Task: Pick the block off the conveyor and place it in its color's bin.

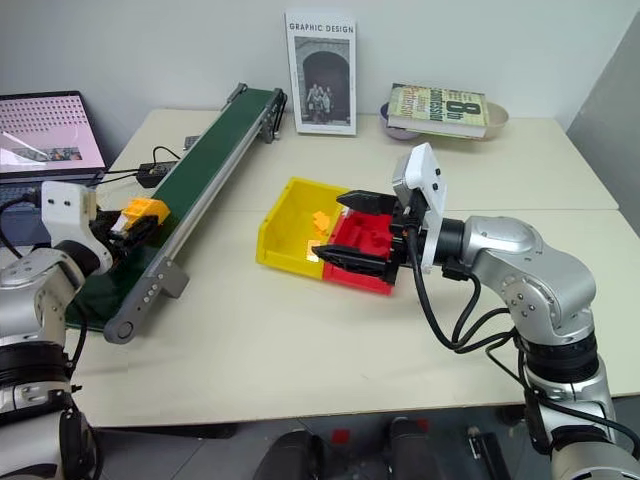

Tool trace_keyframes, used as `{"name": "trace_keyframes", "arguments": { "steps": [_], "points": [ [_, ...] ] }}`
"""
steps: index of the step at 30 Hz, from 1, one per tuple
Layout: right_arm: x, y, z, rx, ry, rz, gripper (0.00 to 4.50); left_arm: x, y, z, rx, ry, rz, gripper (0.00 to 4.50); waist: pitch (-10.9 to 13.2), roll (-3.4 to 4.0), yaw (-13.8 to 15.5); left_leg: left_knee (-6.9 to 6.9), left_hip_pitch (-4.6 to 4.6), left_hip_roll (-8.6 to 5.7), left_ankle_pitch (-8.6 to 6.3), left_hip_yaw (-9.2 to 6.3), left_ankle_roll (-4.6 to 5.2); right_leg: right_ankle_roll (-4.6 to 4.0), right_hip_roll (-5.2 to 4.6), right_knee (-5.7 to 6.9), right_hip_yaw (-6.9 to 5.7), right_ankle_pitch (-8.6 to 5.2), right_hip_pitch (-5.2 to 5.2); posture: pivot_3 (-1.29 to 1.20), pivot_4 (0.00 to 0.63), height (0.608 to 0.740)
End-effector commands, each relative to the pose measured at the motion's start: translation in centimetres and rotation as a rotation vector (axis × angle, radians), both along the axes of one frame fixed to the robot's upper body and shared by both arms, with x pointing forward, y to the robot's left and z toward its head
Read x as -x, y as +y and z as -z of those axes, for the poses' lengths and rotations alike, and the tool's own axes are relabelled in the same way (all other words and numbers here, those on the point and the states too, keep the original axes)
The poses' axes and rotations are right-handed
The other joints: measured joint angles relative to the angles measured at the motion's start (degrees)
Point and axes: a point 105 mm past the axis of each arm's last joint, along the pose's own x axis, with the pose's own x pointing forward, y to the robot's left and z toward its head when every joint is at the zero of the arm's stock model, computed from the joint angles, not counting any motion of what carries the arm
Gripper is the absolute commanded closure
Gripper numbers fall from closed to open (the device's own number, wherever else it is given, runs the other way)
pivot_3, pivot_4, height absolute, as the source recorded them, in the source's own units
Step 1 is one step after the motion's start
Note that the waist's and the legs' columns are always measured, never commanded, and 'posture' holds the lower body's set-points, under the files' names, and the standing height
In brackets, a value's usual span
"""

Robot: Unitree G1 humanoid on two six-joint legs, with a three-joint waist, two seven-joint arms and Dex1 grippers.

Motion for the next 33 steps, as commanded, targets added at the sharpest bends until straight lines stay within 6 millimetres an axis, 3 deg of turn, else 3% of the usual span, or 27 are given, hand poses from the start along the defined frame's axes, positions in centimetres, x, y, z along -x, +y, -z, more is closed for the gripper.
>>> {"name": "trace_keyframes", "arguments": {
  "steps": [1, 4, 11, 14, 16, 19, 25, 31, 33],
  "points": [
    [0.0, -0.4, -1.2, -0.015, -0.051, -0.002, 0.00, 1.1, -0.5, -2.6, -0.034, -0.049, 0.030, 2.41, 0.00, 0.00, 0.08, 0.00, 0.00, 0.00, 0.00, -0.01, 0.00, 0.00, 0.00, 0.01, -0.01, 0.00, 0.00, 0.00, 0.150, 0.740],
    [-0.2, -0.6, -1.2, -0.013, -0.045, 0.006, 0.00, 2.1, -1.2, -2.6, -0.038, -0.035, 0.047, 2.96, 0.00, 0.00, -0.01, 0.01, 0.01, 0.01, 0.00, 0.02, 0.00, 0.00, -0.04, 0.00, 0.03, 0.00, 0.01, 0.00, 0.150, 0.740],
    [-0.1, -0.9, -1.2, -0.021, -0.034, 0.015, 0.00, 3.2, -1.8, -4.1, -0.046, -0.060, 0.027, 2.96, 0.00, 0.00, -0.07, 0.00, 0.01, 0.06, 0.00, -0.01, 0.00, -0.01, -0.05, 0.01, 0.01, 0.00, -0.01, 0.00, 0.150, 0.740],
    [0.3, -1.1, -1.0, -0.010, -0.035, 0.039, 0.00, 1.8, -4.8, -6.7, -0.004, -0.137, 0.129, 2.96, 0.00, -0.02, 0.37, 0.02, 0.00, 0.03, 0.00, -0.06, 0.00, -0.01, -0.02, 0.01, -0.02, -0.01, 0.01, 0.00, 0.150, 0.740],
    [0.3, -1.4, -0.7, 0.011, -0.044, 0.073, 0.00, 1.0, -7.3, -7.3, 0.010, -0.143, 0.227, 2.96, -0.01, -0.03, 0.94, 0.04, -0.01, -0.01, 0.01, -0.06, 0.00, -0.01, 0.11, 0.00, -0.03, -0.01, 0.02, 0.00, 0.150, 0.740],
    [0.0, -2.0, 0.4, 0.088, -0.102, 0.214, 0.00, -1.2, -12.3, -7.0, -0.049, -0.126, 0.418, 2.96, -0.02, -0.05, 1.61, 0.05, 0.02, -0.14, 0.01, 0.00, 0.00, 0.00, 0.10, -0.08, 0.02, -0.01, 0.12, 0.00, 0.150, 0.740],
    [-0.9, -2.7, 1.0, 0.095, -0.152, 0.444, 0.00, -4.3, -18.5, -5.3, -0.087, -0.085, 0.631, 2.96, -0.02, -0.05, 1.35, 0.06, -0.02, -0.20, 0.01, 0.09, 0.00, 0.02, 0.15, -0.09, 0.10, 0.00, 0.06, 0.00, 0.150, 0.740],
    [-0.3, -2.9, 0.9, 0.068, -0.148, 0.526, 0.00, -6.0, -20.5, -3.4, -0.127, -0.046, 0.709, 2.96, -0.02, -0.05, 0.85, 0.00, -0.02, -0.13, 0.00, 0.03, 0.00, -0.02, 0.52, -0.01, 0.08, -0.02, -0.08, 0.00, 0.150, 0.740],
    [-0.1, -3.2, 0.9, 0.063, -0.146, 0.552, 0.00, -6.5, -20.4, -3.2, -0.134, -0.043, 0.702, 2.26, -0.02, -0.05, 0.93, -0.01, -0.03, -0.09, 0.00, -0.04, 0.00, -0.04, 0.59, 0.04, 0.01, -0.03, -0.09, 0.00, 0.150, 0.740]
  ]
}}
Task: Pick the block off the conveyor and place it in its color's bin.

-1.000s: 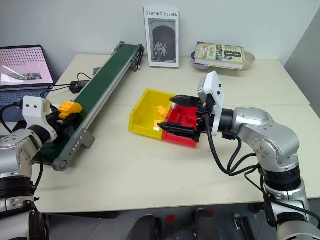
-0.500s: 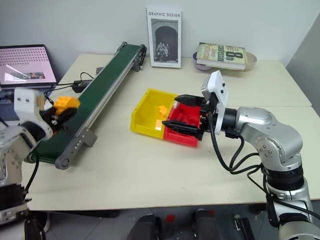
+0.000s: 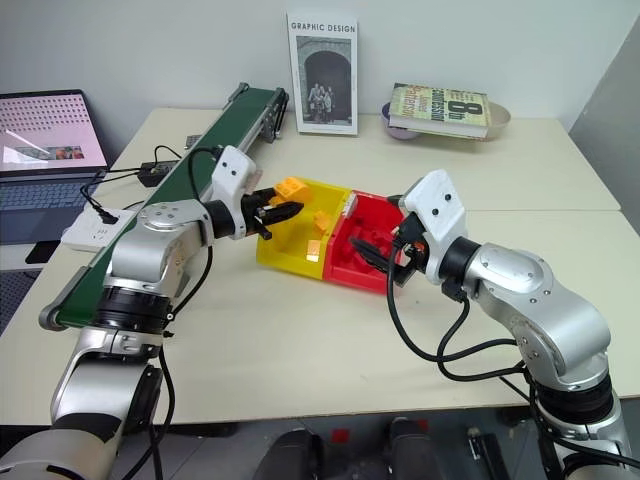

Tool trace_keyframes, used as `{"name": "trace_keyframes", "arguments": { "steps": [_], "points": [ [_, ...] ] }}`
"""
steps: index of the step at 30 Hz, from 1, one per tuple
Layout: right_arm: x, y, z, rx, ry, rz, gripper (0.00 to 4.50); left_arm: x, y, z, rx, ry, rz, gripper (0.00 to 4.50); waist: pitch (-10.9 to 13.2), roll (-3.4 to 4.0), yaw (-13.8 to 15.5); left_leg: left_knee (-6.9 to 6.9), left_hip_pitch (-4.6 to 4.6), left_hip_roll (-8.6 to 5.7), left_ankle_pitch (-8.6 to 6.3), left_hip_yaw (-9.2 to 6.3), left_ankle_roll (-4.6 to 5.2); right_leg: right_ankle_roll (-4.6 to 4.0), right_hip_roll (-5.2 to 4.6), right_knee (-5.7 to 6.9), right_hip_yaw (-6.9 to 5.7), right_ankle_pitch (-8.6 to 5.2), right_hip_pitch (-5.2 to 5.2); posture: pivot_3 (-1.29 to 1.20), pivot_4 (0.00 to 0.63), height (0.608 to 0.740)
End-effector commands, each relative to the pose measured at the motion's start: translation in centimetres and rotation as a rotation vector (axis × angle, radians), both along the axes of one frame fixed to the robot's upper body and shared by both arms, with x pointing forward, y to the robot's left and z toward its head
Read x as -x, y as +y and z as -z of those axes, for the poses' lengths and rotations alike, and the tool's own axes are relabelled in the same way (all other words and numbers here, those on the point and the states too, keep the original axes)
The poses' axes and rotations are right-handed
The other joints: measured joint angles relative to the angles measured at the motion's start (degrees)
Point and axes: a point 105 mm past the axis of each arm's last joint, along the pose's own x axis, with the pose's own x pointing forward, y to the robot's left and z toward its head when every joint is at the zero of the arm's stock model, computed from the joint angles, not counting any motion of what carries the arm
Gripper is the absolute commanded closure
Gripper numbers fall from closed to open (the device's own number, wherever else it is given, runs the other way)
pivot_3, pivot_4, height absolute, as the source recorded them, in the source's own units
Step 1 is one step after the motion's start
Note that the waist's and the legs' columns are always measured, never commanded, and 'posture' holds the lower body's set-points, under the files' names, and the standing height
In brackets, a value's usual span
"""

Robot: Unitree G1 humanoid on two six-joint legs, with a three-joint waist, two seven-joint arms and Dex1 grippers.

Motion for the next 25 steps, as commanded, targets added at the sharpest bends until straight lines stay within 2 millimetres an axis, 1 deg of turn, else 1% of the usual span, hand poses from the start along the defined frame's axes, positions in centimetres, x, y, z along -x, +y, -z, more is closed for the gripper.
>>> {"name": "trace_keyframes", "arguments": {
  "steps": [1, 4, 5, 6, 9, 10, 11, 13, 14, 16, 17, 19, 22, 23, 25],
  "points": [
    [0.7, -0.7, -1.2, -0.026, -0.053, 0.053, 0.00, -0.8, 0.0, -1.2, -0.018, -0.060, 0.013, 2.10, 0.00, 0.00, 0.03, 0.00, -0.01, 0.01, 0.00, -0.01, 0.00, 0.00, 0.02, 0.00, 0.00, 0.00, 0.00, 0.00, 0.150, 0.740],
    [0.8, -1.0, -1.2, -0.030, -0.049, 0.069, 0.00, -0.9, -0.2, -1.5, 0.003, -0.069, 0.027, 1.46, 0.00, 0.00, 0.04, 0.01, -0.02, 0.00, 0.00, 0.04, 0.00, 0.00, 0.00, -0.03, 0.06, 0.00, 0.01, 0.00, 0.150, 0.740],
    [0.8, -1.0, -1.2, -0.030, -0.047, 0.069, 0.00, -0.9, -0.2, -1.7, 0.013, -0.071, 0.033, 1.32, 0.00, 0.00, 0.06, 0.02, -0.04, 0.01, 0.00, 0.03, 0.00, 0.00, -0.04, -0.05, 0.05, 0.00, 0.00, 0.00, 0.150, 0.740],
    [0.7, -1.0, -1.2, -0.030, -0.046, 0.069, 0.00, -0.9, -0.2, -1.9, 0.019, -0.075, 0.033, 1.02, 0.00, 0.00, 0.07, 0.03, -0.04, 0.01, 0.00, 0.05, 0.00, 0.00, -0.09, -0.05, 0.07, 0.00, 0.01, 0.00, 0.150, 0.740],
    [0.6, -1.1, -1.2, -0.022, -0.044, 0.056, 0.00, -0.8, 0.3, -2.6, 0.032, -0.092, 0.019, 0.30, 0.00, 0.00, 0.06, 0.03, -0.04, 0.00, 0.00, 0.06, 0.00, 0.01, -0.21, -0.07, 0.08, -0.01, 0.03, 0.00, 0.150, 0.740],
    [0.4, -1.3, -1.3, -0.013, -0.043, 0.046, 0.00, -0.6, 0.9, -2.8, 0.007, -0.104, 0.017, 0.12, 0.00, 0.00, 0.06, 0.03, -0.04, 0.00, 0.00, 0.08, 0.00, 0.01, -0.22, -0.08, 0.09, -0.01, 0.03, 0.00, 0.150, 0.740],
    [0.3, -1.6, -1.3, -0.001, -0.042, 0.033, 0.00, -0.2, 1.7, -3.0, -0.024, -0.114, 0.015, 0.05, 0.00, 0.00, 0.05, 0.03, -0.04, 0.00, 0.00, 0.07, 0.00, 0.02, -0.23, -0.08, 0.09, 0.00, 0.03, 0.00, 0.150, 0.740],
    [0.0, -1.9, -1.4, 0.012, -0.042, 0.018, 0.00, 0.3, 2.5, -3.2, -0.060, -0.122, 0.014, 0.05, 0.00, 0.00, -0.13, 0.04, -0.05, -0.01, 0.00, 0.10, 0.00, 0.02, -0.22, -0.09, 0.10, 0.00, 0.02, 0.00, 0.150, 0.740],
    [-0.2, -2.3, -1.4, 0.026, -0.029, -0.001, 0.00, 0.9, 3.4, -3.3, -0.084, -0.115, 0.016, 0.05, 0.00, 0.00, -0.17, 0.03, -0.04, -0.01, 0.00, 0.10, 0.00, 0.01, -0.22, -0.09, 0.11, 0.00, 0.02, 0.00, 0.150, 0.740],
    [-0.6, -3.4, -1.2, 0.062, 0.006, -0.051, 0.00, 3.1, 5.3, -3.8, -0.149, -0.093, 0.050, 0.05, 0.02, 0.02, -0.55, 0.01, -0.03, 0.01, 0.00, 0.08, 0.01, 0.01, -0.21, -0.07, 0.08, -0.01, 0.00, 0.00, 0.150, 0.740],
    [-0.8, -3.8, -1.2, 0.072, 0.019, -0.067, 0.00, 4.1, 5.6, -4.3, -0.148, -0.080, 0.071, 0.05, 0.02, 0.02, -0.89, -0.03, -0.03, 0.03, -0.01, 0.08, 0.01, 0.01, -0.19, -0.09, 0.10, -0.01, 0.00, 0.00, 0.150, 0.740],
    [-1.3, -4.4, -1.0, 0.089, 0.022, -0.079, 0.00, 5.4, 5.7, -5.0, -0.133, -0.064, 0.102, 0.05, 0.02, 0.02, -1.01, -0.05, -0.02, 0.13, -0.01, 0.05, 0.01, -0.03, -0.21, -0.08, 0.07, -0.03, 0.00, 0.00, 0.150, 0.740],
    [-2.0, -4.9, -0.9, 0.098, 0.023, -0.092, 0.00, 7.1, 5.5, -4.7, -0.187, -0.049, 0.147, 0.05, 0.02, 0.03, -0.63, -0.03, -0.02, 0.12, 0.00, -0.02, 0.01, -0.02, -0.22, -0.08, 0.00, -0.04, 0.05, 0.00, 0.150, 0.740],
    [-2.1, -4.9, -0.8, 0.099, 0.024, -0.097, 0.00, 7.4, 5.4, -4.5, -0.191, -0.045, 0.155, 0.05, 0.02, 0.03, -0.55, -0.02, -0.01, 0.08, 0.00, -0.02, 0.01, -0.01, -0.25, -0.08, 0.00, -0.05, 0.07, 0.00, 0.150, 0.740],
    [-2.5, -5.0, -0.5, 0.090, 0.029, -0.097, 0.00, 7.5, 5.5, -4.5, -0.179, -0.048, 0.124, 0.05, 0.02, 0.03, -0.53, -0.01, 0.02, 0.06, 0.00, 0.07, 0.01, -0.01, -0.27, -0.09, 0.08, -0.05, 0.09, 0.00, 0.150, 0.740]
  ]
}}
